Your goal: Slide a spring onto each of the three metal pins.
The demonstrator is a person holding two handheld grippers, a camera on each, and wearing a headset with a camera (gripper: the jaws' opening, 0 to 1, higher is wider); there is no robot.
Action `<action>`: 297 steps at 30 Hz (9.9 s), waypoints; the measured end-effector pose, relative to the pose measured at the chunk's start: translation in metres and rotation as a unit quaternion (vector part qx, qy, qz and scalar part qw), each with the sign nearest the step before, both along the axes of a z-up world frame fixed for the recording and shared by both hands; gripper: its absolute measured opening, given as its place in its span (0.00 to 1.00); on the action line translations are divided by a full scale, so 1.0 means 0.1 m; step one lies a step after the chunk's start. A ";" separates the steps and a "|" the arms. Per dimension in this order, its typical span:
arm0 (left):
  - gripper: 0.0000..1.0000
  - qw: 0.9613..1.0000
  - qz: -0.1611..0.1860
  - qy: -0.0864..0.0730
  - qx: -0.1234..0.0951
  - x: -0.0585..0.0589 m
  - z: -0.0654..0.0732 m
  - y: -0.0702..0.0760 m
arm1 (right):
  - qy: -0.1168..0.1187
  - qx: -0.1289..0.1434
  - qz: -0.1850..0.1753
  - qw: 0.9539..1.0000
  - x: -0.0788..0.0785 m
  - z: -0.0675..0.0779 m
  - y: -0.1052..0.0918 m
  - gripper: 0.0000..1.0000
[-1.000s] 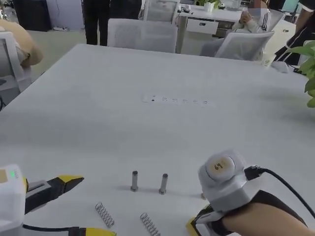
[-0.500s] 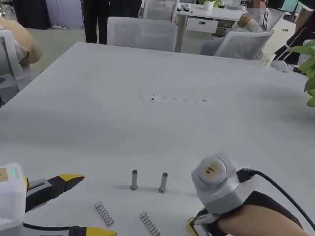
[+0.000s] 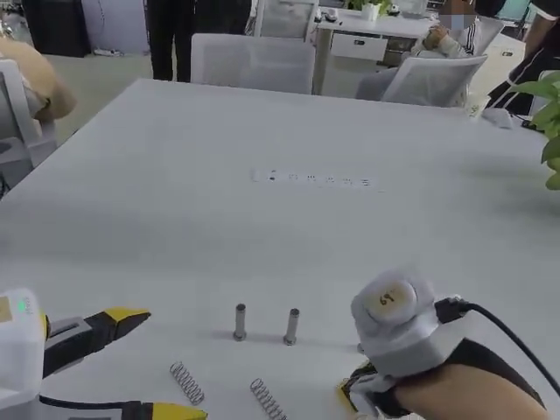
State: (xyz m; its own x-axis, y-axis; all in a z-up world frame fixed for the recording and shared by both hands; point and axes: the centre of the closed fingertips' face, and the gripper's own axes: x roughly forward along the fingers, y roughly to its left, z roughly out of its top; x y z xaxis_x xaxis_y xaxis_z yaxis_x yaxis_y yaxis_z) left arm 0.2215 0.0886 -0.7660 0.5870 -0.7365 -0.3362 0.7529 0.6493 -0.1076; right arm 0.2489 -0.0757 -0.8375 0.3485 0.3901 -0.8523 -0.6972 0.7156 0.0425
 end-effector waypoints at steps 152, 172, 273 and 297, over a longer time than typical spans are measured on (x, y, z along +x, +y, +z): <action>0.61 0.991 -0.127 0.027 0.044 -0.07 -0.13 -0.31 | 0.018 -0.004 0.257 0.966 -0.27 1.18 0.35 0.08; 0.77 0.995 -0.086 0.019 0.043 0.05 -0.31 -0.20 | 0.017 -0.041 0.212 0.976 0.08 1.19 -0.06 0.08; 0.73 0.996 -0.078 0.017 0.030 0.02 -0.21 -0.18 | 0.077 -0.133 0.146 0.977 0.79 -0.02 -0.32 0.09; 0.73 0.996 -0.079 0.017 0.029 0.02 -0.21 -0.19 | 0.044 -0.099 0.145 0.983 0.74 0.14 -0.30 0.26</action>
State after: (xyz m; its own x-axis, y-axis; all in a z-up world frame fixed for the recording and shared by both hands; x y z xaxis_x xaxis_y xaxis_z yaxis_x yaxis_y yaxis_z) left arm 0.2238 0.0695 -0.7869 0.4530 -0.7977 -0.3981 0.8428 0.5288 -0.1006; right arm 0.3234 -0.1054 -0.8237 0.1687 0.2863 -0.9432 -0.8734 0.4870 -0.0084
